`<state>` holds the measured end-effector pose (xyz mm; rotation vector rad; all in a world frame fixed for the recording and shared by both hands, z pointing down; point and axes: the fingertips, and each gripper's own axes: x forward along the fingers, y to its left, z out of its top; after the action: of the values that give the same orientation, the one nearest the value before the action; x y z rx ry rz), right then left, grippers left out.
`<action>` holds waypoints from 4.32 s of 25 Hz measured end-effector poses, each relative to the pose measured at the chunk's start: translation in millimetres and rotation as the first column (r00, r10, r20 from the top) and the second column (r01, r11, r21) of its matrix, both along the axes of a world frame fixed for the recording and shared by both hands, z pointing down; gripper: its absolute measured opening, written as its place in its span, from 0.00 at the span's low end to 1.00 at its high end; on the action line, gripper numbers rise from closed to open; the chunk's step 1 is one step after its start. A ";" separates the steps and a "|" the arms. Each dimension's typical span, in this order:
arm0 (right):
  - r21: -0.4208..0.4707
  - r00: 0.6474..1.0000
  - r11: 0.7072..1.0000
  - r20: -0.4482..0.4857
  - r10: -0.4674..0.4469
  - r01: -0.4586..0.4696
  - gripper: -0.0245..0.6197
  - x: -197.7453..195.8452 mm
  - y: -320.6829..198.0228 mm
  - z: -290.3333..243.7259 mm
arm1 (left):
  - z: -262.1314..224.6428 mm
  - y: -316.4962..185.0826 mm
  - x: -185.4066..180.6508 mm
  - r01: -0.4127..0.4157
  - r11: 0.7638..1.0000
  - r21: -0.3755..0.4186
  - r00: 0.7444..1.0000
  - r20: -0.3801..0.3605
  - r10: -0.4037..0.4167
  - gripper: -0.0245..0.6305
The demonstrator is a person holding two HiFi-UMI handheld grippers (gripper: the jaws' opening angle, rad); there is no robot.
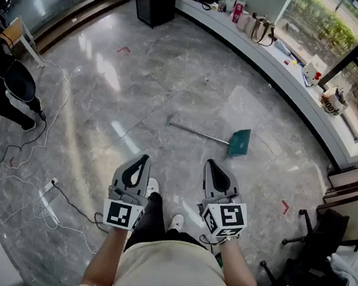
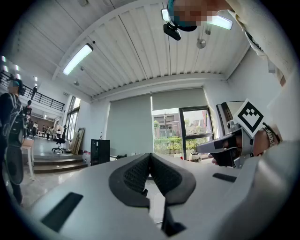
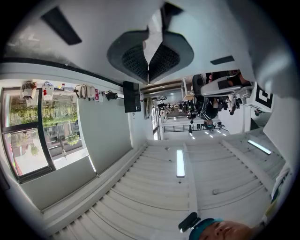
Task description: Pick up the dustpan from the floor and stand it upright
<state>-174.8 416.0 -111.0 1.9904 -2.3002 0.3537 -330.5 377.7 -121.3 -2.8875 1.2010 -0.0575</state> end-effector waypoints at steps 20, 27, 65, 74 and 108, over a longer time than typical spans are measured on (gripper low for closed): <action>-0.258 0.990 0.964 -0.102 -0.094 0.065 0.06 -6.0 -290.5 69.4 | 24.8 -293.4 16.6 -0.057 0.998 -0.038 0.996 -0.069 0.054 0.05; -0.395 0.958 0.889 -0.064 -0.279 0.232 0.06 17.6 -363.7 127.5 | 45.3 -357.5 61.4 0.008 0.999 -0.053 0.997 -0.075 -0.012 0.05; -0.883 0.549 0.255 0.005 -0.836 0.395 0.18 -7.1 -540.7 925.4 | 707.0 -538.2 79.7 -0.098 0.986 -0.132 0.991 0.081 0.109 0.05; -0.910 0.497 0.230 -0.030 -0.867 0.345 0.19 14.2 -548.9 1090.2 | 858.9 -556.5 83.8 -0.107 0.987 -0.123 0.992 0.060 0.115 0.05; -0.869 0.511 0.305 -0.071 -0.856 0.389 0.19 17.4 -576.5 1054.9 | 851.2 -577.5 118.7 -0.039 0.980 -0.196 0.999 -0.012 0.037 0.05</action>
<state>-157.4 -160.5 943.9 0.4718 -1.8302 0.4954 -211.8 -199.8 729.9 -3.0803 1.2059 -0.1725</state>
